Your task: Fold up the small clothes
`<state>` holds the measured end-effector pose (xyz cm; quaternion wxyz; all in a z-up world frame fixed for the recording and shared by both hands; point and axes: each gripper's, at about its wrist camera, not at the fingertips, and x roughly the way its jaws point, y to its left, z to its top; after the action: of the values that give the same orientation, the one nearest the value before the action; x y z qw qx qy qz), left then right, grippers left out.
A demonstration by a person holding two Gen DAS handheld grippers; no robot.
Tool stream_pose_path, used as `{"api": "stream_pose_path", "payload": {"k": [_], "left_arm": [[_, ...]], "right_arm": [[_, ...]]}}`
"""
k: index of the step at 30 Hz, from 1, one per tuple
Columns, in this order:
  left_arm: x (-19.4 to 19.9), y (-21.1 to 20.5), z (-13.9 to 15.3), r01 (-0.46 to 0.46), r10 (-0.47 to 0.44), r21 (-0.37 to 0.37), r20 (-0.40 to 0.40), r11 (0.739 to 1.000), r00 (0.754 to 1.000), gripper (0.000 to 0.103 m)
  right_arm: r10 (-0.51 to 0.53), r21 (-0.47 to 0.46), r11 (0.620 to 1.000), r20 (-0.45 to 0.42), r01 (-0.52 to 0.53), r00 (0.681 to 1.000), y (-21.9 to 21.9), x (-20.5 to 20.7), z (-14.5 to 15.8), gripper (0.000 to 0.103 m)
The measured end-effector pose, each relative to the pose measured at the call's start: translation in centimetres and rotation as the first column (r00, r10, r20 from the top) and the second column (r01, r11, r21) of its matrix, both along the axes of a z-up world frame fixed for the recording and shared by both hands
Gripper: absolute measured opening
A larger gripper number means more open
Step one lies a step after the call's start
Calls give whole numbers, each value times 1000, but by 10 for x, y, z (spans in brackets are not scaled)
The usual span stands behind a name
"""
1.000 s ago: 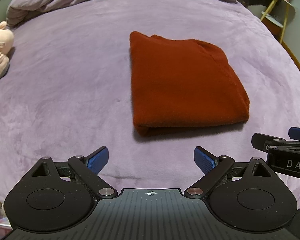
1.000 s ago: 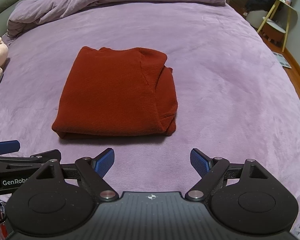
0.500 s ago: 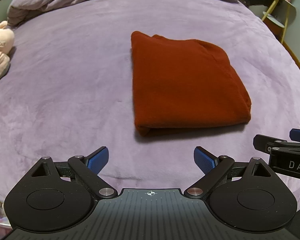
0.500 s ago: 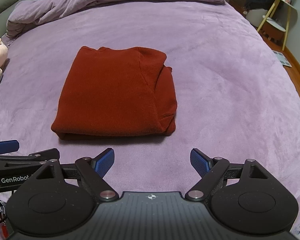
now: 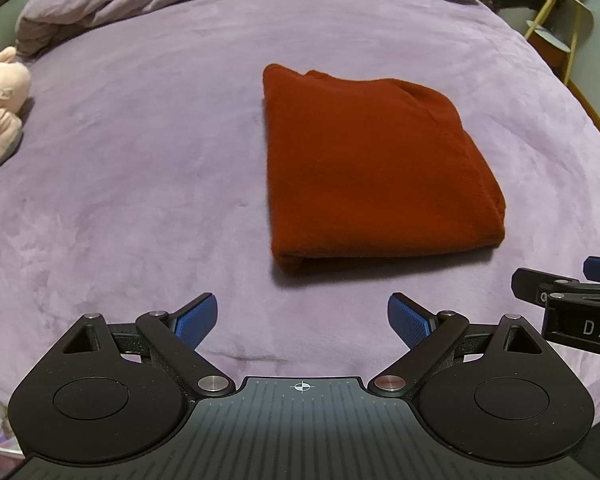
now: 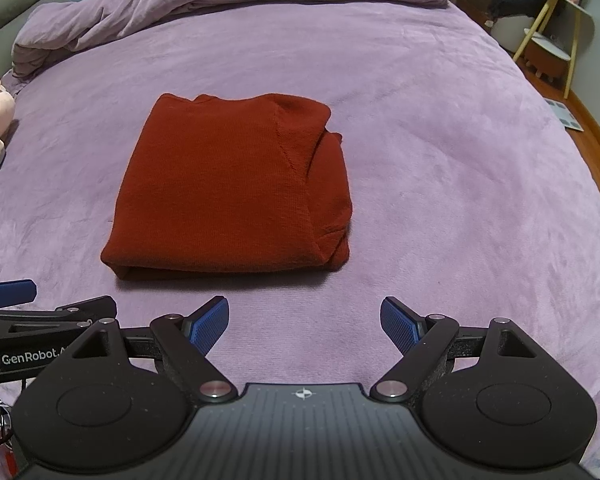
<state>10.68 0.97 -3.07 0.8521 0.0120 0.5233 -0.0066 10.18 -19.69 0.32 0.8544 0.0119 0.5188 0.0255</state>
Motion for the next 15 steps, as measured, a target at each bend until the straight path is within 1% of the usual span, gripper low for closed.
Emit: {"api": "stream_pose_path", "payload": {"k": [15], "left_arm": [[0,-4,1,2,-2,3,-2,1000,1000,96]], "right_arm": [[5,-7,1000,6,-5,1000,0,-1,-2,84]]}}
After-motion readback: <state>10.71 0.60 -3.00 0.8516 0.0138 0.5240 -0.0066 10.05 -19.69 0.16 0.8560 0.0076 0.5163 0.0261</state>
